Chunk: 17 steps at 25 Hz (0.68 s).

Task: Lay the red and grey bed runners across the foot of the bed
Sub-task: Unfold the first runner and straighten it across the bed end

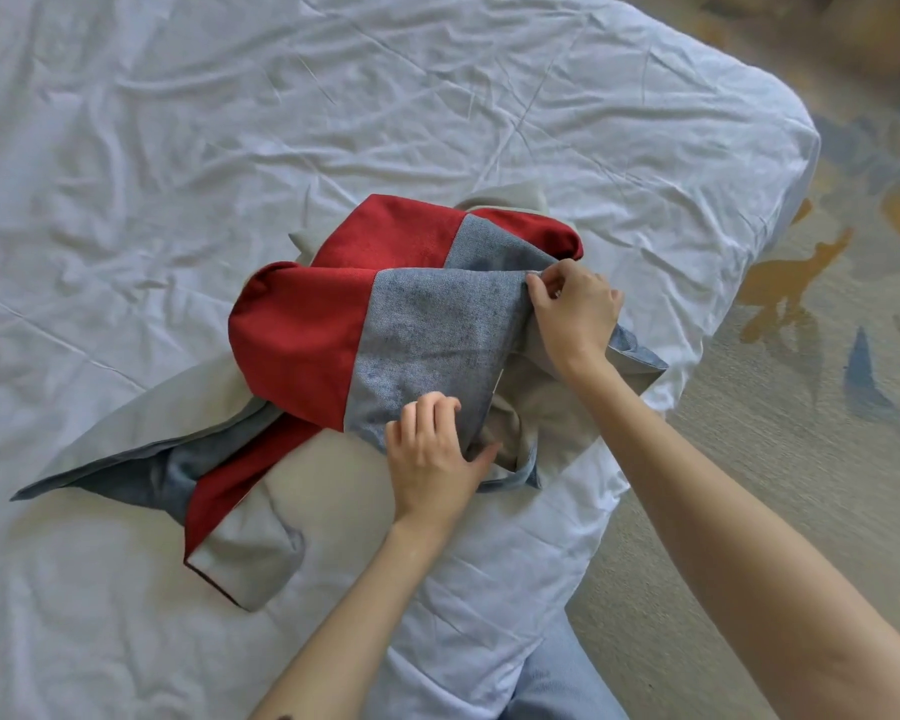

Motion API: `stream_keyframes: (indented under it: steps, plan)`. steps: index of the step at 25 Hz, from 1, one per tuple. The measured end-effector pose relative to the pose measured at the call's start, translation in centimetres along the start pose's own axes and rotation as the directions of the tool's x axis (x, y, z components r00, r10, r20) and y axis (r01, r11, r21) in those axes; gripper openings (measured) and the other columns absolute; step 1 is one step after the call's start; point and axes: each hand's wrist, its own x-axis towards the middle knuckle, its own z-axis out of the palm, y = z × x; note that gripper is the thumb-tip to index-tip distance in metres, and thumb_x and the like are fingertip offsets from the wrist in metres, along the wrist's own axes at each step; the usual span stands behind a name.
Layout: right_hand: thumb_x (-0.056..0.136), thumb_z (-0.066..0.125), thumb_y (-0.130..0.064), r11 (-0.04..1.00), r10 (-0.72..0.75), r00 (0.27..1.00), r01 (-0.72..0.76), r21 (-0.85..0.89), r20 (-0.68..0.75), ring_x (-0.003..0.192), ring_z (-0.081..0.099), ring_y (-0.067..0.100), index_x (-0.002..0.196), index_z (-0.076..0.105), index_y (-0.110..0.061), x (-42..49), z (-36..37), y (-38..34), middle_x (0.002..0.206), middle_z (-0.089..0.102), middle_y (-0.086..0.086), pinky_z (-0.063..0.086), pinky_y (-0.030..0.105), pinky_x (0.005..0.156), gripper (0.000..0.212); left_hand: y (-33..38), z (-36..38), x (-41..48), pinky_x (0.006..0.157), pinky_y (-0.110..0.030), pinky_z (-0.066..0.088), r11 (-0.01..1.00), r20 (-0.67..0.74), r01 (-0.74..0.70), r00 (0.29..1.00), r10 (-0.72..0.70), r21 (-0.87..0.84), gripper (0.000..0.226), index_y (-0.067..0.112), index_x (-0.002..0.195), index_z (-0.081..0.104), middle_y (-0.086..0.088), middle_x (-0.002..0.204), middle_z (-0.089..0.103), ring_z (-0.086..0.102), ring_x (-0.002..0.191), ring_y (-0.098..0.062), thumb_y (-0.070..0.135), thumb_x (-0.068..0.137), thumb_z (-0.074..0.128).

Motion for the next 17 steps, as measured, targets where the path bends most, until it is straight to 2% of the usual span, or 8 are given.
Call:
stream_keyframes:
  steps: [3, 7, 10, 13, 17]
  plan:
    - [0.089, 0.054, -0.032, 1.0, -0.014, 1.0, 0.014, -0.005, 0.009, 0.102, 0.055, 0.026, 0.091, 0.066, -0.016, -0.5, -0.1, 0.0, 0.098, 0.07, 0.004, 0.03, 0.038, 0.093, 0.021, -0.4, 0.0, 0.7, 0.068, -0.038, 0.045, 0.997, 0.113, 0.072, 0.991, -0.073, 0.016, 0.042, 0.013, 0.083, 0.057, -0.005, 0.089, 0.061, 0.058, 0.083, -0.029, 0.038, 0.057, 0.078]
    - [0.091, 0.053, -0.028, 0.998, -0.066, 0.998, 0.066, -0.001, -0.018, 0.105, 0.052, 0.026, 0.098, 0.067, -0.015, -2.8, -0.7, 0.4, 0.105, 0.068, 0.003, 0.029, 0.035, 0.09, 0.02, -1.7, -0.9, 2.0, 0.074, -0.039, 0.043, 0.963, 0.125, 0.099, 0.99, -0.069, -0.251, 0.009, 0.003, 0.08, 0.06, -0.015, 0.092, 0.057, 0.056, 0.085, -0.033, 0.009, 0.074, 0.064]
    - [0.089, 0.057, -0.025, 0.994, -0.061, 0.998, 0.062, 0.089, -0.015, 0.094, 0.056, 0.026, 0.092, 0.067, -0.015, -7.1, -1.0, 0.4, 0.095, 0.069, 0.003, 0.032, 0.035, 0.083, 0.014, -3.3, -2.5, 3.0, 0.071, -0.032, 0.037, 0.904, 0.082, 0.15, 0.988, -0.127, -0.401, 0.007, 0.005, 0.086, 0.064, -0.016, 0.089, 0.065, 0.061, 0.081, -0.033, 0.008, 0.084, 0.059]
    - [0.088, 0.059, -0.025, 0.994, 0.013, 0.991, -0.027, 0.102, 0.13, 0.089, 0.056, 0.024, 0.089, 0.068, -0.016, -12.6, 0.0, 0.2, 0.091, 0.069, 0.001, 0.036, 0.035, 0.078, 0.013, -5.0, -4.1, 4.5, 0.073, -0.031, 0.04, 0.876, 0.043, 0.186, 0.981, -0.187, -0.444, 0.011, 0.007, 0.092, 0.068, -0.015, 0.09, 0.072, 0.065, 0.084, -0.031, 0.011, 0.086, 0.059]
    - [0.089, 0.058, -0.031, 0.961, 0.168, 0.928, -0.229, 0.152, 0.332, 0.098, 0.059, 0.024, 0.098, 0.068, -0.014, -15.8, 1.4, -0.2, 0.099, 0.069, 0.001, 0.044, 0.039, 0.088, 0.022, -5.5, -5.0, 6.0, 0.08, -0.036, 0.049, 0.854, 0.132, 0.242, 0.97, -0.204, -0.46, 0.012, 0.011, 0.094, 0.068, -0.011, 0.091, 0.072, 0.064, 0.087, -0.028, 0.015, 0.087, 0.059]
